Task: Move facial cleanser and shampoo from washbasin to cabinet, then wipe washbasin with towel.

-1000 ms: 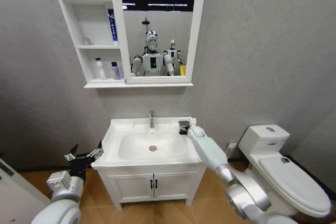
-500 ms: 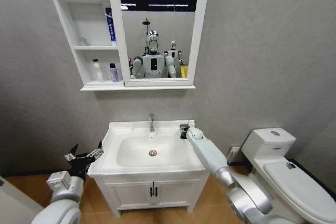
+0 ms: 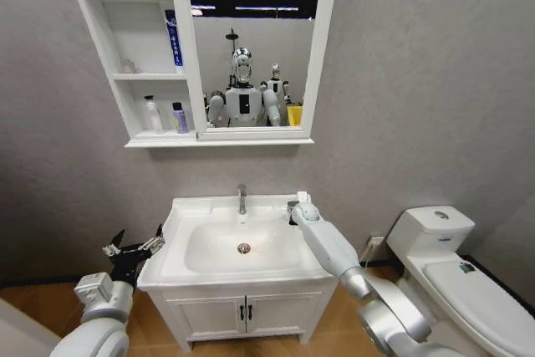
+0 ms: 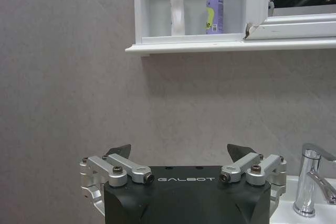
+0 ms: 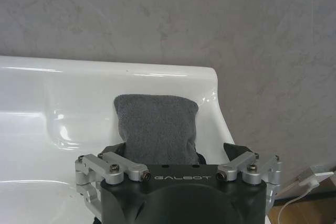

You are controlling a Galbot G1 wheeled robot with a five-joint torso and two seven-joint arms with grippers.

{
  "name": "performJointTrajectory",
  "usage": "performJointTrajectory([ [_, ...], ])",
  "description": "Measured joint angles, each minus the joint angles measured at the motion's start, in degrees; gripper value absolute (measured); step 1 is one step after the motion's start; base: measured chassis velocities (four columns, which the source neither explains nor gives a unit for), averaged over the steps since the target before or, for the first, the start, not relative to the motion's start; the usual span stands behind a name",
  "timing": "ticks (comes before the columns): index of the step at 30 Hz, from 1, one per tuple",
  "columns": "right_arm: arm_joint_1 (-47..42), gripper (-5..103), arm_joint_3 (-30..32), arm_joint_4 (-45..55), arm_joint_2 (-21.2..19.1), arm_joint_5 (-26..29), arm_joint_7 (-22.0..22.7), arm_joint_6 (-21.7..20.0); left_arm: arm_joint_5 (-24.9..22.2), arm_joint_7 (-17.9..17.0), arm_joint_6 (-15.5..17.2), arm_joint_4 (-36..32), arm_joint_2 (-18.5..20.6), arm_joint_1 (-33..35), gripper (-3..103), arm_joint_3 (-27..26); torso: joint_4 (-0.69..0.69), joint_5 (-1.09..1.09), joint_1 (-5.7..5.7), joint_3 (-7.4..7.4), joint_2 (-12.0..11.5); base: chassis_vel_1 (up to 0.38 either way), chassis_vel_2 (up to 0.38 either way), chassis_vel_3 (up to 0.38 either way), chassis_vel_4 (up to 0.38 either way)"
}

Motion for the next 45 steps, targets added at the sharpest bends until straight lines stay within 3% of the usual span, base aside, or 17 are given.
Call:
performJointTrajectory([
  [13,0.4,101,0.4,-2.9,0.8,-1.3,-3.8,2.3,0.0,0.0,0.0,0.0,0.0,0.0,100,0.0,0.02,0.0,0.02,0.0,0.0,0.0,0.0,0.0,0.0],
  [18,0.0,86,0.3,-2.7,0.6,-1.2,-3.8,2.8,0.0,0.0,0.0,0.0,0.0,0.0,100,0.0,0.01,0.0,0.02,0.0,0.0,0.0,0.0,0.0,0.0],
  [21,-0.5,70,0.2,-1.9,0.1,-1.0,-4.0,3.1,0.0,0.0,0.0,0.0,0.0,0.0,100,0.0,0.02,0.0,0.02,0.01,0.0,0.0,0.0,0.0,0.0],
  [24,-0.8,65,0.2,-1.4,-0.1,-0.8,-4.0,3.1,0.0,0.0,0.0,0.0,0.0,0.0,100,0.0,0.01,0.0,0.02,0.01,0.0,0.0,0.0,0.0,0.0],
  [27,-1.8,48,0.4,-0.1,-0.4,-0.4,-3.5,3.2,0.0,0.0,0.0,0.0,0.0,0.0,100,0.0,0.02,0.0,0.02,0.01,0.0,0.0,0.0,0.0,0.0],
  [28,-1.8,48,0.4,-0.1,-0.4,-0.4,-3.5,3.2,0.0,0.0,0.0,0.0,0.0,0.0,100,0.0,0.02,0.0,0.02,0.01,0.0,0.0,0.0,0.0,0.0],
  [29,-2.6,43,0.0,1.6,-0.7,0.0,-2.5,3.5,0.0,0.0,0.0,0.0,0.0,0.0,100,0.0,0.01,0.0,0.02,0.01,0.0,0.0,0.0,0.0,0.0],
  [31,-3.8,43,-1.1,4.6,-1.3,1.5,-0.9,3.6,0.0,0.0,0.0,0.0,0.0,0.0,100,0.0,0.0,0.0,0.02,0.01,0.0,0.0,0.0,0.0,0.0],
  [34,-7.2,27,-4.8,16.9,-3.3,9.4,5.4,1.8,0.0,0.0,0.0,0.0,0.0,0.0,100,0.0,0.0,-0.01,0.02,0.0,0.0,0.0,0.0,0.0,0.0],
  [35,-7.2,27,-4.8,16.9,-3.3,9.4,5.4,1.8,0.0,0.0,0.0,0.0,0.0,0.0,100,0.0,0.0,-0.01,0.02,0.0,0.0,0.0,0.0,0.0,0.0],
  [37,-10.3,16,-7.3,26.7,-4.0,15.0,11.7,1.2,0.0,0.0,0.0,0.0,0.0,0.0,100,0.0,0.04,-0.01,0.0,0.0,0.0,0.0,0.0,0.0,0.0],
  [40,-12.3,6,-8.2,30.0,-4.2,15.8,13.7,1.1,0.0,-0.1,0.0,0.0,0.0,0.0,100,0.0,0.03,-0.01,0.0,0.0,0.0,0.0,0.0,0.0,0.0],
  [45,-15.7,2,-8.1,31.1,-4.0,15.6,15.5,1.0,0.0,0.0,0.0,0.0,0.0,0.0,100,0.0,0.01,0.0,0.0,0.0,0.0,0.0,0.0,0.0,0.0],
])
